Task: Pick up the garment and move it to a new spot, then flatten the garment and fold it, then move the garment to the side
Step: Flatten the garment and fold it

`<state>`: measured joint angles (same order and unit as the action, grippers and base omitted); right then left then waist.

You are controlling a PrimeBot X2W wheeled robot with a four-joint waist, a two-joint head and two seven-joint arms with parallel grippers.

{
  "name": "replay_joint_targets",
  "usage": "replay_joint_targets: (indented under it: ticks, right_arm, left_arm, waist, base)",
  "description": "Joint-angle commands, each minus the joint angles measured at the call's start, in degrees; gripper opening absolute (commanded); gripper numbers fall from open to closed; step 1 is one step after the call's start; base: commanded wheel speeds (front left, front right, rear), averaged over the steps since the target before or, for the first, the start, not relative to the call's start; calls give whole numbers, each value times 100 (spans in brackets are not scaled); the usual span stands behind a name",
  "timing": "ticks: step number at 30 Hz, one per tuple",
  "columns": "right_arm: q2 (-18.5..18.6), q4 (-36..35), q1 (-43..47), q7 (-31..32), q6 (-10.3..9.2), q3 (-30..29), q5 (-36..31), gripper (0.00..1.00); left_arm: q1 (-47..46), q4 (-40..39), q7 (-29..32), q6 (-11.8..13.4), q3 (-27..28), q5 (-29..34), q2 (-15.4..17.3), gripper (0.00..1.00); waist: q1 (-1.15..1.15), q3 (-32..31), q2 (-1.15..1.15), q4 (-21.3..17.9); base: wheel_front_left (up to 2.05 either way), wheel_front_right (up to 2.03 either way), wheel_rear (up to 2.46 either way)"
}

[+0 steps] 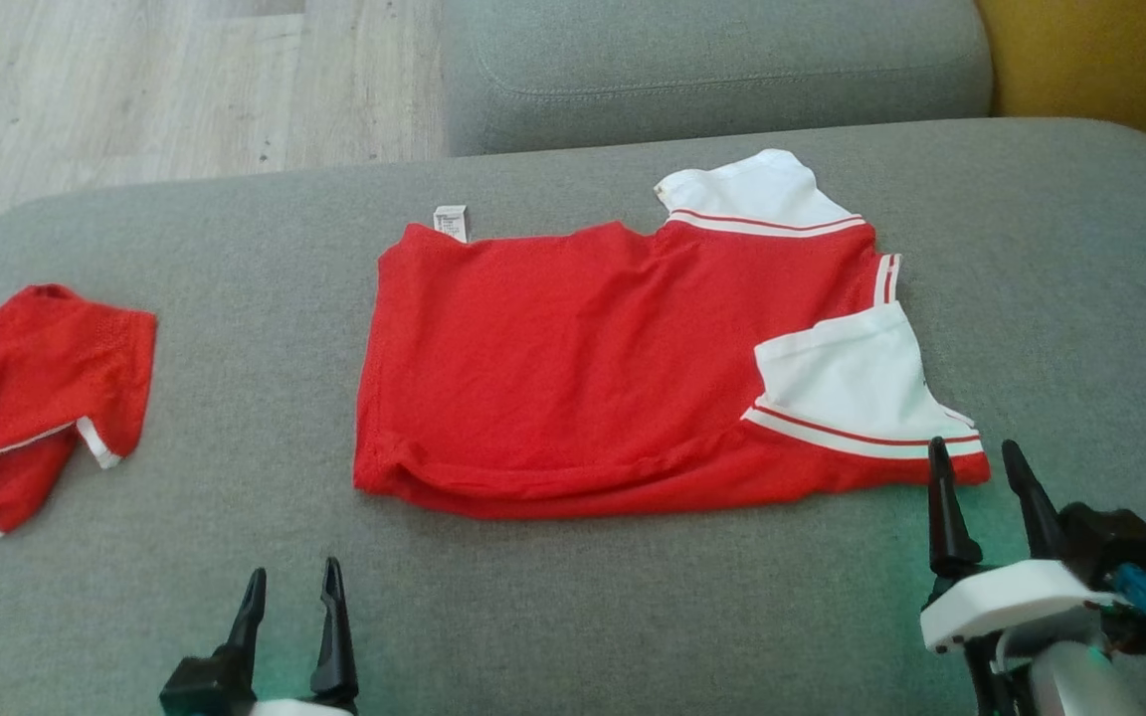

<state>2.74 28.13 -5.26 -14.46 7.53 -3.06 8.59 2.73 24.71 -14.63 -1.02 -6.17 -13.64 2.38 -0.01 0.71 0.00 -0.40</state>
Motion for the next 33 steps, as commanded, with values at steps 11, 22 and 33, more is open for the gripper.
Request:
replay_joint_targets:
  ticks: [11, 22, 33]
  right_arm:
    - [14, -248, -400, -53, -4, 235, 116, 100]
    - [14, -343, -668, -53, -4, 268, 128, 100]
    - [14, -350, -846, -53, -4, 158, 91, 100]
  left_arm:
    - [-863, 212, -37, -192, -66, -51, 50, 100]
    - [-1512, 680, -37, -201, 12, -82, 50, 100]
    - [-1830, 1034, -37, -262, 86, -211, 50, 85]
  waist:
    - [1, 504, 0, -99]
    - [1, 970, 0, -316]
    - [1, 1245, 0, -444]
  base:
    - [0, 0, 0]
    - [0, 0, 0]
    - [0, 0, 0]
